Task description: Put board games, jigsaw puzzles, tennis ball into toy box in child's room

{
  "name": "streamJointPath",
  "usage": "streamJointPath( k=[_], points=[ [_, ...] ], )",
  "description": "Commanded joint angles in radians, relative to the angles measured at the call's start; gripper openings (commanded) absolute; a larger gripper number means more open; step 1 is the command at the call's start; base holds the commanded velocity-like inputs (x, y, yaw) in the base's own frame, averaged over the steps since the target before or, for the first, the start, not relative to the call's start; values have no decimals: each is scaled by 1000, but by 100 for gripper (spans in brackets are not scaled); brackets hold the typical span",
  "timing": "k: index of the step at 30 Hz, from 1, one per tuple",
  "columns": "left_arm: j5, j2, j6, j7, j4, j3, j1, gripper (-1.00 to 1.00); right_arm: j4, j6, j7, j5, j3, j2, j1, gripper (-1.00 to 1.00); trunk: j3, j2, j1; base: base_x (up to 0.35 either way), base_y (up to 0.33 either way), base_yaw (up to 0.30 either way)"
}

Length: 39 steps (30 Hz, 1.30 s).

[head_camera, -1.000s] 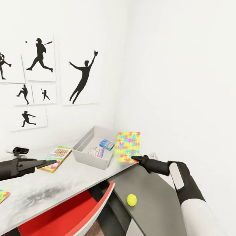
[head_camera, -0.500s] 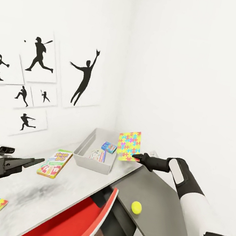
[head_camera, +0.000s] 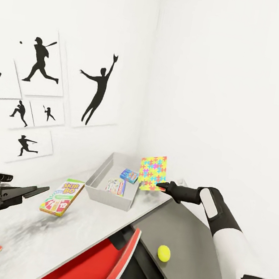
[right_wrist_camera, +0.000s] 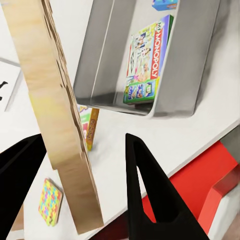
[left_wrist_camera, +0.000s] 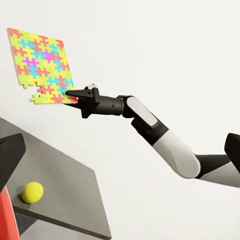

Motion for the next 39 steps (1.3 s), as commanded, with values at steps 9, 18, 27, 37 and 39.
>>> streamJointPath(
  k=[9,18,27,37,39],
  points=[
    [-1,-1,10,-4,0,0,-1,100,1,2,10,9,-1,-5,-1,-100,-3,-2,1,41,14,0],
    [-1,-2,10,-4,0,-1,-1,100,2,1,10,9,0,-7,-1,-100,-3,-2,1,112,71,0],
    [-1,-2,10,-4,0,-1,-1,100,2,-2,11,9,1,-8,-1,-100,-3,-2,1,85,48,0],
    [0,-2,9,-4,0,-1,-1,100,4,-6,11,10,1,-7,2,-100,-3,-2,1,3,2,0],
    [0,-3,9,-4,0,-1,-1,100,4,-5,11,9,1,-8,2,-100,-3,-2,1,0,0,0]
  ],
)
